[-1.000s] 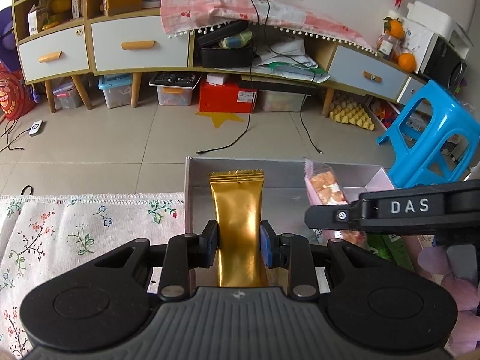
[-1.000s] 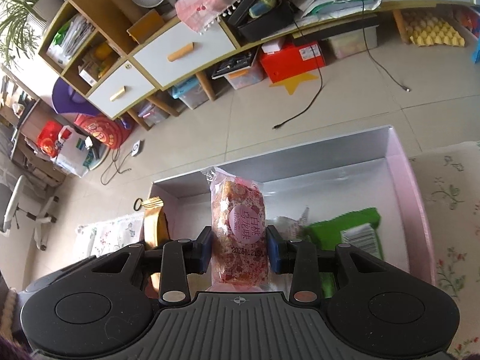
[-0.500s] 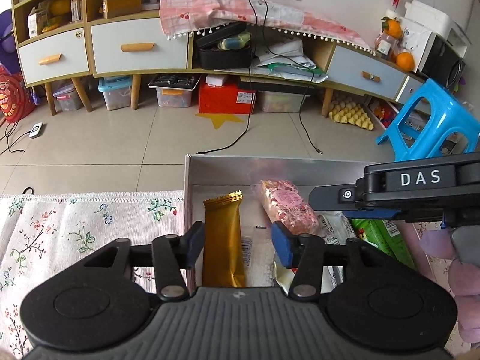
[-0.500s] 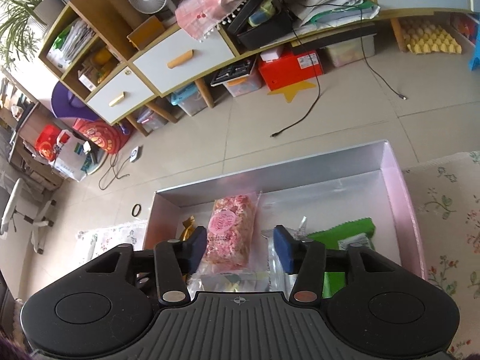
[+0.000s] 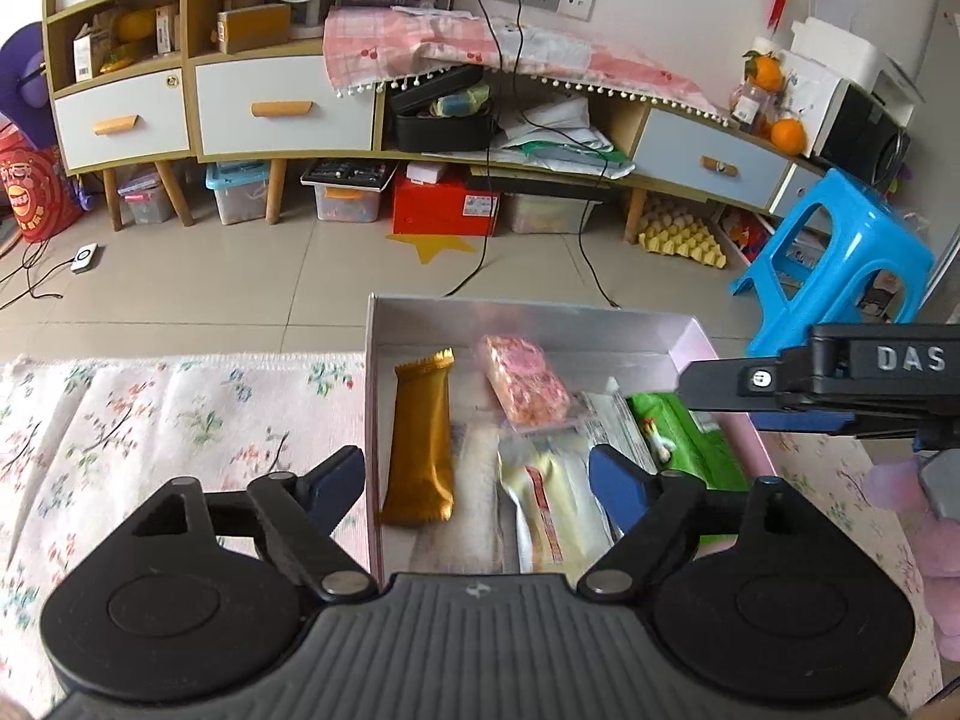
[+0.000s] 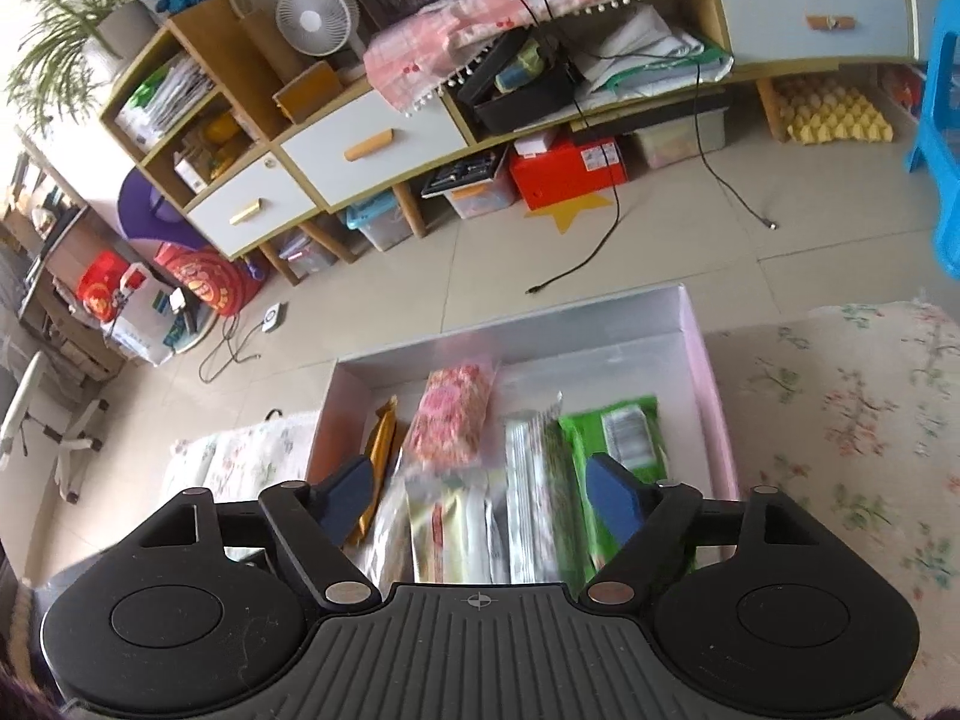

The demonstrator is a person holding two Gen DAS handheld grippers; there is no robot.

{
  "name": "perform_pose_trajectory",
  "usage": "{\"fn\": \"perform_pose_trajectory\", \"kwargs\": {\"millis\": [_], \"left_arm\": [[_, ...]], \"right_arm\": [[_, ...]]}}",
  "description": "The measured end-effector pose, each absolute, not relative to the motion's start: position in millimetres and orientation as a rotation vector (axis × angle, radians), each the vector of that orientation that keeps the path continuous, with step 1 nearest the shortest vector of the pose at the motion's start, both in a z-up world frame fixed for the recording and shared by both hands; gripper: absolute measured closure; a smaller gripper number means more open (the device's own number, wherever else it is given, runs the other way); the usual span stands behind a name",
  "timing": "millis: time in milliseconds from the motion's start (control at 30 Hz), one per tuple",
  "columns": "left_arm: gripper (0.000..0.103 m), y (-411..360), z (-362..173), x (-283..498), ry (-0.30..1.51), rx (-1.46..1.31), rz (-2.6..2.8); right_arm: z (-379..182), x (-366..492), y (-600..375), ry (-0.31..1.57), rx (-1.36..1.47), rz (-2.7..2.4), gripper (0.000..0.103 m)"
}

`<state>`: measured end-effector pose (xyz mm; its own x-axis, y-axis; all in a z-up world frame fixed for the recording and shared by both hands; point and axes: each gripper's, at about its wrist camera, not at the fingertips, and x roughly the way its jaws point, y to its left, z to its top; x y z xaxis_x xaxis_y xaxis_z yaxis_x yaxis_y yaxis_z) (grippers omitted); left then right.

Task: Organize snacks
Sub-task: 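Carry the gold bar and pink candy bag into the pink box and open both grippers, then withdraw both tools from the box toward the remaining snacks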

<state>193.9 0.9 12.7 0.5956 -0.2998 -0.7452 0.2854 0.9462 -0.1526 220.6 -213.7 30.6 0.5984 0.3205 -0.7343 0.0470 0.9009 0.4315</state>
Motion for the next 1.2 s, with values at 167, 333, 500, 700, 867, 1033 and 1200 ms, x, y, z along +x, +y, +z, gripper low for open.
{"fn": "perform_pose_trajectory", "kwargs": {"millis": [167, 333, 500, 700, 867, 1033, 1200], "left_arm": [[0.011, 3.9, 18.8, 172.2, 0.869, -0.004, -0.317], [0.004, 8.3, 19.5, 150.7, 0.894, -0.009, -0.315], [0.001, 18.0, 15.1, 122.5, 0.913, -0.009, -0.308], [0.001, 31.0, 6.9, 94.7, 0.929, 0.013, -0.275], [0.001, 40.3, -5.8, 75.7, 0.944, 0.007, -0.258], [0.001, 47.9, -22.9, 62.5, 0.949, -0.014, -0.238], [0.001, 47.3, -40.8, 48.9, 0.960, 0.015, -0.262]], "right_arm": [[41.3, 181.5, -211.6, 0.906, 0.388, 0.170, 0.019], [44.5, 141.8, -202.6, 0.897, 0.325, 0.188, 0.017], [44.4, 102.5, -189.2, 0.890, 0.253, 0.212, 0.014], [35.2, 65.8, -171.5, 0.885, 0.175, 0.252, 0.013], [15.8, 39.3, -159.7, 0.891, 0.122, 0.271, 0.010], [-11.7, 20.6, -149.9, 0.917, 0.067, 0.281, 0.010], [-32.7, 5.5, -140.2, 0.951, -0.011, 0.312, 0.010]]}}
